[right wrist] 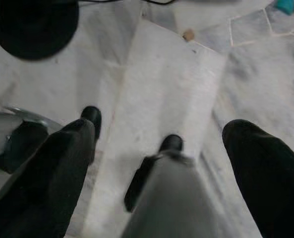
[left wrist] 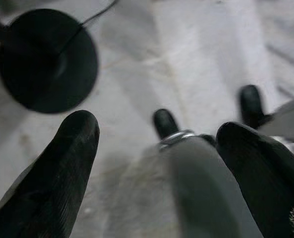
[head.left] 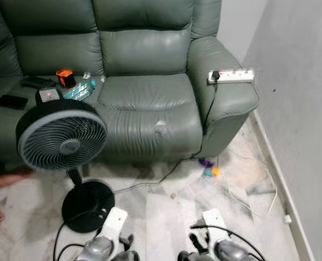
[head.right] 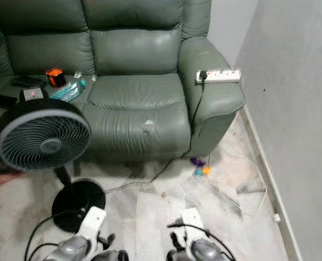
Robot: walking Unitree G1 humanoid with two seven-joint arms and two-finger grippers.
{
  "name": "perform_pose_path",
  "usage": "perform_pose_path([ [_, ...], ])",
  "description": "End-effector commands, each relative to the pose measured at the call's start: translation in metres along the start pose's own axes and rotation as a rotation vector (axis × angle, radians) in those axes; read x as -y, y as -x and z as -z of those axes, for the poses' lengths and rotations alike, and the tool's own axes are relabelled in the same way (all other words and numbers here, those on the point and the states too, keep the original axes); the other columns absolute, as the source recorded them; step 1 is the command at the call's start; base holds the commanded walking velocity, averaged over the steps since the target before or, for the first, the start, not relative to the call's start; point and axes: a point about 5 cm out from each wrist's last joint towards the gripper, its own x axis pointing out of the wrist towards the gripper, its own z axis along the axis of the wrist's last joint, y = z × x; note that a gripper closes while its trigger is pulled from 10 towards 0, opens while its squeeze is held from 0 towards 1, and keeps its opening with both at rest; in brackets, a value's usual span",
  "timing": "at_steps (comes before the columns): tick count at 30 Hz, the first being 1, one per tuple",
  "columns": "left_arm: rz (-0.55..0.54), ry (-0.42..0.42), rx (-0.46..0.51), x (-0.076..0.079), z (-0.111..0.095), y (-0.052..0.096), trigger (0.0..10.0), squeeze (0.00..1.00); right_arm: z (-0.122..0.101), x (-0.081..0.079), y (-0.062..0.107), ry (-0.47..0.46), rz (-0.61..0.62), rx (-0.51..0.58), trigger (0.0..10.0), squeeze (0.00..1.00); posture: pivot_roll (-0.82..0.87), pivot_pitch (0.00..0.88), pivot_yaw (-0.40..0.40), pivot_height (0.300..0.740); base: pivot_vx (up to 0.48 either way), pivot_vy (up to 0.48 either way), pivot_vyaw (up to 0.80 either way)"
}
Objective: Hang keys on a hook
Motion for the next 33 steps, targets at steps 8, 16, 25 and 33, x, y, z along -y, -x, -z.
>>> perform_pose_path([
  [8,-0.004,-0.07,-0.008,-0.007,-0.002,0.001,10.0,0.0,0.007,0.017,0.004,-0.092,0.087,-0.022,10.0,0.0,-0.03,0.127,0.073,0.74,0.0,0.0,0.0],
  [16,-0.025,-0.095,-0.009,-0.019,-0.006,0.002,10.0,0.0,0.01,0.022,0.005,-0.187,0.137,-0.019,10.0,0.0,-0.03,0.083,0.103,0.74,0.0,0.0,0.0],
  [25,-0.026,-0.125,-0.01,-0.024,-0.008,0.003,10.0,0.0,0.012,0.026,0.006,-0.209,0.16,-0.021,10.0,0.0,-0.02,0.055,0.115,0.74,0.0,0.0,0.0],
  [33,-0.027,-0.113,-0.003,-0.023,-0.01,0.002,10.0,0.0,0.013,0.028,0.007,-0.203,0.165,-0.03,10.0,0.0,-0.01,0.045,0.103,0.74,0.0,0.0,0.0],
])
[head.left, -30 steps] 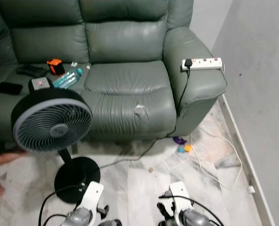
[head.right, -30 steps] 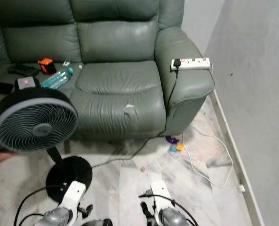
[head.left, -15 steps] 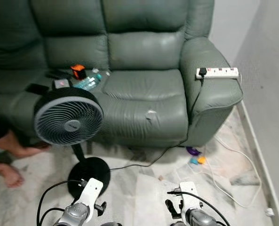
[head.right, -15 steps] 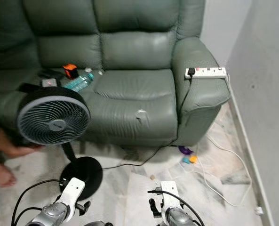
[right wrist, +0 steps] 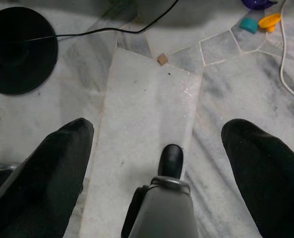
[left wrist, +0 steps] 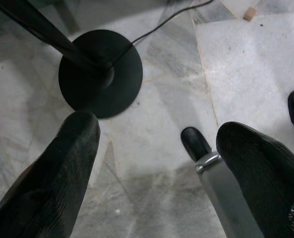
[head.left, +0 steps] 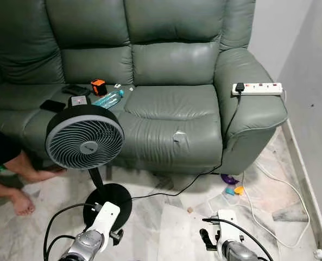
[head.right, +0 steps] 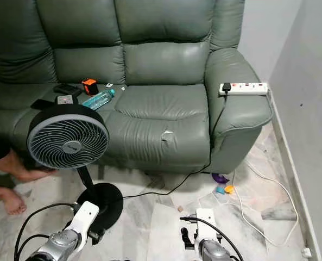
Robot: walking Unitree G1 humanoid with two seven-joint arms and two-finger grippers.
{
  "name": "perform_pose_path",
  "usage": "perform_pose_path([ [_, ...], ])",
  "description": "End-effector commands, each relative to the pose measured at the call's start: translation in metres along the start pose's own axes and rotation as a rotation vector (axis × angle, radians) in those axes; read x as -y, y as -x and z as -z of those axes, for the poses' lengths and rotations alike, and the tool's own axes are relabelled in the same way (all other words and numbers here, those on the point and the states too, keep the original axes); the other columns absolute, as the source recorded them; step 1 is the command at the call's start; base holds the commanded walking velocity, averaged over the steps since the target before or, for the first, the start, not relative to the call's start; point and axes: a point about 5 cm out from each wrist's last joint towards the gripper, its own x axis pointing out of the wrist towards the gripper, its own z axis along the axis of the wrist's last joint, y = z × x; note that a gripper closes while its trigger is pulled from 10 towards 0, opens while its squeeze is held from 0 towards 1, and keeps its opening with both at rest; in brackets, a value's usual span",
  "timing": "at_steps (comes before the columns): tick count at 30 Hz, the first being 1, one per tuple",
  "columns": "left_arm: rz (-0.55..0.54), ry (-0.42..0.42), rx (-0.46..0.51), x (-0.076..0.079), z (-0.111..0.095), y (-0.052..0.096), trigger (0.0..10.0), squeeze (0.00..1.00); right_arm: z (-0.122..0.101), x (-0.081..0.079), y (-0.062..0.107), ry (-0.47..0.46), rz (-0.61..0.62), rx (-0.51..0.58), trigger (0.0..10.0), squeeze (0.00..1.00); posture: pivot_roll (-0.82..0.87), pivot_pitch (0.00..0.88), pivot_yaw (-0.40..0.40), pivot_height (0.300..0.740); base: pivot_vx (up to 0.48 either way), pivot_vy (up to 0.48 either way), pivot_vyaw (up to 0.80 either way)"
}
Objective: Hang keys on a hook
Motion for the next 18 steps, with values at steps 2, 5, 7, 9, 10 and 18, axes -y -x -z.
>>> perform_pose_path([
  [2,-0.008,-0.007,-0.033,-0.004,0.009,0.002,10.0,0.0,0.008,-0.002,0.001,-0.015,0.006,-0.032,10.0,0.0,0.0,0.041,0.103,0.74,0.0,0.0,0.0],
  [5,-0.009,-0.014,-0.038,-0.004,0.01,0.002,10.0,0.0,0.008,0.0,0.001,-0.041,0.02,-0.033,10.0,0.0,-0.01,0.031,0.107,0.74,0.0,0.0,0.0],
  [7,-0.009,-0.019,-0.04,-0.005,0.01,0.002,10.0,0.0,0.008,0.001,0.001,-0.046,0.023,-0.035,10.0,0.0,-0.01,0.023,0.11,0.74,0.0,0.0,0.0],
  [9,-0.01,-0.028,-0.043,-0.006,0.01,0.002,10.0,0.0,0.009,0.003,0.001,-0.05,0.028,-0.037,10.0,0.0,-0.01,0.011,0.112,0.74,0.0,0.0,0.0],
  [10,-0.011,-0.031,-0.044,-0.006,0.009,0.002,10.0,0.0,0.009,0.004,0.002,-0.053,0.031,-0.039,10.0,0.0,-0.01,0.004,0.112,0.74,0.0,0.0,0.0],
  [18,-0.026,-0.034,-0.038,-0.007,0.007,0.002,10.0,0.0,0.012,0.01,0.003,-0.063,0.046,-0.048,10.0,0.0,-0.02,0.0,0.095,0.74,0.0,0.0,0.0],
])
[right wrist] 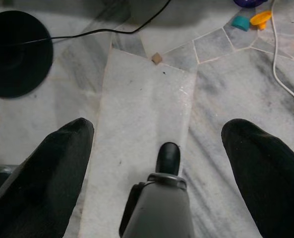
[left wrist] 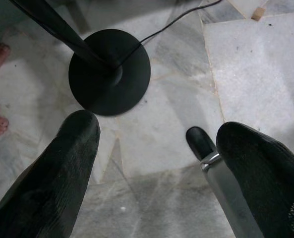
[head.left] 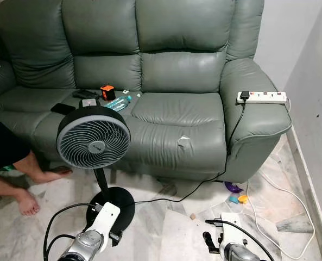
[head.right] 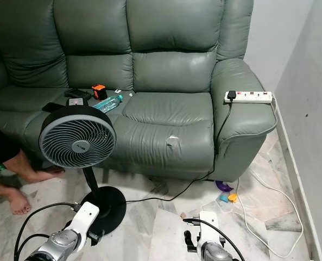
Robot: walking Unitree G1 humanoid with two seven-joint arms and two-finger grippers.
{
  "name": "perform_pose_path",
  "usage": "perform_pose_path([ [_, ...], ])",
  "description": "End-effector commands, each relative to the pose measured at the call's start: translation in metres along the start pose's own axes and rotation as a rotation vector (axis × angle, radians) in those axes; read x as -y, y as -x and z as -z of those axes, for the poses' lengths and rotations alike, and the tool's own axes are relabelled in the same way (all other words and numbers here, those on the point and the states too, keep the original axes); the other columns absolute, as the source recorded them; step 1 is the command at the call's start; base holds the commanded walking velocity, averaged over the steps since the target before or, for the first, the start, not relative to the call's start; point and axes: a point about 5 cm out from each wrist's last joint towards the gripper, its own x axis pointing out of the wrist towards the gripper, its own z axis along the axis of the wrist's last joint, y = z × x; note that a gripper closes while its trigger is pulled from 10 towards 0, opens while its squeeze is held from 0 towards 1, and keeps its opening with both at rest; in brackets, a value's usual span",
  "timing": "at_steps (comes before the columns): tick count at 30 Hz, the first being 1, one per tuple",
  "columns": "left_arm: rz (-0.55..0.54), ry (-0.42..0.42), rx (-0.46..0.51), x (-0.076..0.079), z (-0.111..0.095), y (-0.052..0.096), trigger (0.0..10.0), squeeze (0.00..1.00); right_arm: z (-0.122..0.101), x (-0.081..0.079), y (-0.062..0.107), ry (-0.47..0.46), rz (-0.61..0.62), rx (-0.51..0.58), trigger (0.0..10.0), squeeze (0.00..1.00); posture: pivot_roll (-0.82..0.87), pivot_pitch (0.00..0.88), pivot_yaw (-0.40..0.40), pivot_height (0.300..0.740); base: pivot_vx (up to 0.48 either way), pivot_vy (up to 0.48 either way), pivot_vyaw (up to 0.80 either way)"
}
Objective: Hang keys on a hook
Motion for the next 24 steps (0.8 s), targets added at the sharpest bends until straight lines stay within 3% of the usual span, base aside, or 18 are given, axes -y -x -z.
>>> perform_pose_path([
  [1,-0.023,-0.006,-0.013,-0.006,0.003,0.001,10.0,0.0,0.004,-0.001,0.0,-0.017,-0.003,-0.014,10.0,0.0,-0.02,0.0,0.089,0.74,0.0,0.0,0.0],
  [10,-0.026,-0.014,-0.002,-0.005,0.0,0.001,10.0,0.0,0.0,0.008,0.001,-0.021,0.02,-0.01,10.0,0.0,-0.02,0.0,0.084,0.74,0.0,0.0,0.0],
  [24,-0.076,-0.011,0.007,-0.011,0.001,0.002,10.0,0.0,-0.001,0.005,0.0,-0.01,0.008,-0.015,10.0,0.0,0.0,0.0,0.069,0.74,0.0,0.0,0.0],
])
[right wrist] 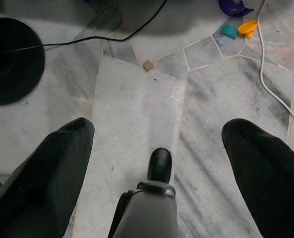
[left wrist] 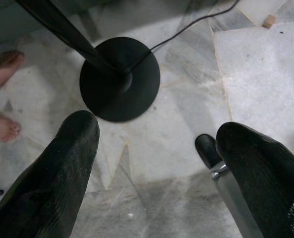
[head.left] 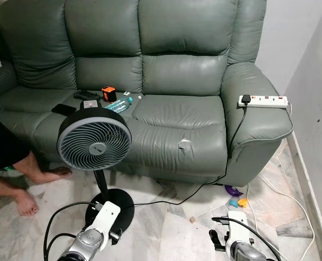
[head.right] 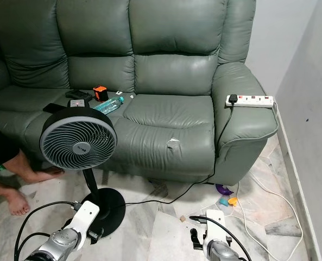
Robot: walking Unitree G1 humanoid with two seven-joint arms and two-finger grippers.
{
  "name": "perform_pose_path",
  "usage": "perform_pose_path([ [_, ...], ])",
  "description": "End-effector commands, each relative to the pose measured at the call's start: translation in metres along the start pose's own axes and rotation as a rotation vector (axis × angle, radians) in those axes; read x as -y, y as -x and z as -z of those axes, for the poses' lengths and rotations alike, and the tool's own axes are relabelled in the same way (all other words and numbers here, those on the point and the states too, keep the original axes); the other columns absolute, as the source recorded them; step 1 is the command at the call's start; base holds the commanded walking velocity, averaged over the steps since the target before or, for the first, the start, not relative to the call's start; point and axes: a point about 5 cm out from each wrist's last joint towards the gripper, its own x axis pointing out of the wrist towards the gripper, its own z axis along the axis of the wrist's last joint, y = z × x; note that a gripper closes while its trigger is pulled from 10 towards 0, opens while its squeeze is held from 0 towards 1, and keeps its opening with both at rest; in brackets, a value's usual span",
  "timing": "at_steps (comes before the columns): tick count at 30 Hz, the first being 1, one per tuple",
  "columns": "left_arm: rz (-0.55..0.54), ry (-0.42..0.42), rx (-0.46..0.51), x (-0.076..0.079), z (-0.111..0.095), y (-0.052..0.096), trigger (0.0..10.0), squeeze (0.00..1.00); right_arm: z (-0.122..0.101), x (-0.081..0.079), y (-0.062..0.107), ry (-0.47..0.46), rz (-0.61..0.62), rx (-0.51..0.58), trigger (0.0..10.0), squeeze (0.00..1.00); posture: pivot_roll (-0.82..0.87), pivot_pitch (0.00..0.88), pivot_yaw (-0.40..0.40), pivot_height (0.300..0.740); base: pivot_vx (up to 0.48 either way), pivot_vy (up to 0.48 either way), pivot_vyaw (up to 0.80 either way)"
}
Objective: Hang keys on a hook
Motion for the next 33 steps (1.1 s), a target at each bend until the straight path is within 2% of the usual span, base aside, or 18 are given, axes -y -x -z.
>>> perform_pose_path([
  [1,-0.032,0.011,-0.01,-0.008,0.005,0.002,10.0,0.0,0.006,-0.003,0.0,0.003,-0.012,-0.026,10.0,0.0,0.0,0.0,0.064,0.74,0.0,0.0,0.0],
  [6,-0.045,0.035,-0.023,-0.008,0.014,0.003,10.0,0.0,0.008,-0.001,0.001,0.024,-0.01,-0.035,10.0,0.0,0.01,0.0,0.05,0.74,0.0,0.0,0.0],
  [10,-0.048,0.041,-0.024,-0.007,0.012,0.003,10.0,0.0,0.008,0.001,0.001,0.031,-0.009,-0.035,10.0,0.0,0.02,0.0,0.049,0.74,0.0,0.0,0.0],
  [13,-0.051,0.043,-0.032,-0.013,0.023,0.006,10.0,0.0,0.007,0.004,0.001,0.035,-0.003,-0.034,10.0,0.0,0.01,0.0,0.056,0.74,0.0,0.0,0.0],
  [24,-0.018,-0.036,-0.03,-0.013,0.02,0.006,10.0,0.0,0.003,-0.001,0.0,-0.011,-0.005,-0.007,10.0,0.0,-0.05,0.007,0.089,0.74,0.0,0.0,0.0],
  [28,-0.006,-0.041,-0.03,-0.011,0.02,0.006,10.0,0.0,0.009,-0.006,0.001,-0.012,-0.024,-0.009,10.0,0.0,-0.08,0.019,0.088,0.74,0.0,0.0,0.0],
  [33,0.025,-0.088,-0.03,-0.003,0.022,0.005,10.0,0.0,0.015,-0.002,0.003,-0.004,-0.009,-0.005,10.0,0.0,-0.1,0.029,0.081,0.74,0.0,0.0,0.0],
])
